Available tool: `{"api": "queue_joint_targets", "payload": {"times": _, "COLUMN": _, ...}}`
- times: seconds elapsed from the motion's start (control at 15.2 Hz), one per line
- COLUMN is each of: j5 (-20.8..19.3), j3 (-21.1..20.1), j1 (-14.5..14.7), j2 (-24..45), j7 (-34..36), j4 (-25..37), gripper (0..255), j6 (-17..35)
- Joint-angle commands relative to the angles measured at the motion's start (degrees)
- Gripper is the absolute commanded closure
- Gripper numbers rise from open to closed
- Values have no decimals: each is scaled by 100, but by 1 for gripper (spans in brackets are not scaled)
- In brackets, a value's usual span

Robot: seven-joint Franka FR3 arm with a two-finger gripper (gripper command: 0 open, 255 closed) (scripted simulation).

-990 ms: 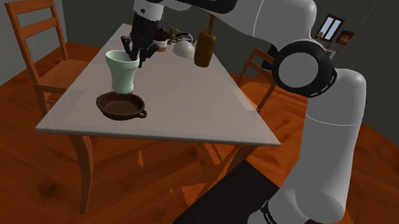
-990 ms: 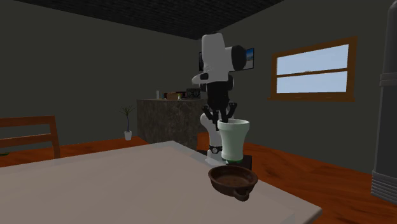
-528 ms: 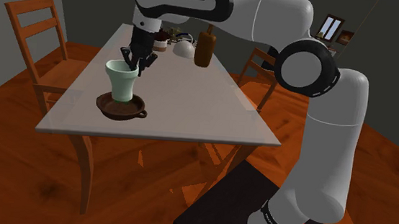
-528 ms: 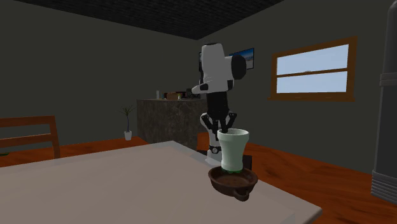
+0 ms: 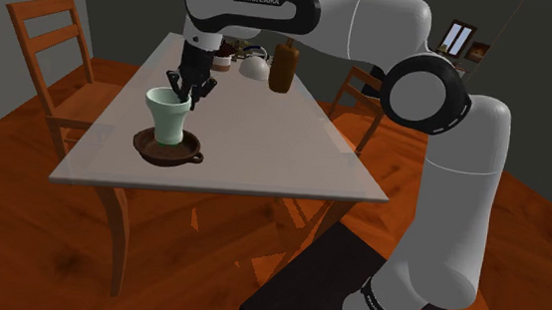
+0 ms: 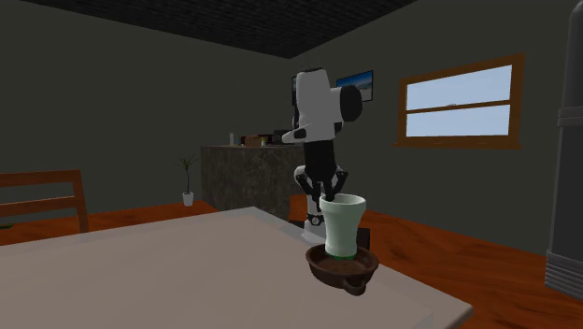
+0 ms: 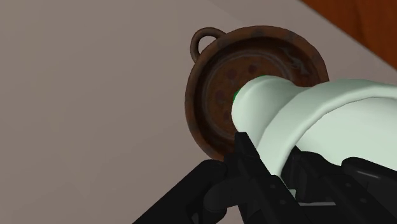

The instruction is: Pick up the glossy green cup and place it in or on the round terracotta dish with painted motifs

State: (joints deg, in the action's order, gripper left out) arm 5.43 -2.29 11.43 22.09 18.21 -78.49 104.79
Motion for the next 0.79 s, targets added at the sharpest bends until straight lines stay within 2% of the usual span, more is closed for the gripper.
{"api": "queue_joint_targets", "payload": {"times": 0.0, "j5": 0, "j3": 0, "j1": 0, "j2": -2, "j7": 0, "j4": 0, "gripper": 255, "j6": 2}}
{"api": "queue_joint_targets", "payload": {"times": 0.07, "j5": 0, "j3": 0, "j1": 0, "j2": -1, "j7": 0, "j4": 2, "gripper": 0, "j6": 2}}
{"api": "queue_joint_targets", "payload": {"times": 0.4, "j5": 0, "j3": 0, "j1": 0, "j2": -2, "j7": 0, "j4": 0, "gripper": 0, "j6": 2}}
{"api": "queue_joint_targets", "payload": {"times": 0.66, "j5": -5, "j3": 12, "j1": -38, "j2": 18, "j7": 20, "j4": 757, "gripper": 0, "j6": -736}}
{"api": "queue_joint_targets", "payload": {"times": 0.73, "j5": -5, "j3": 12, "j1": -38, "j2": 18, "j7": 20, "j4": 757, "gripper": 0, "j6": -736}}
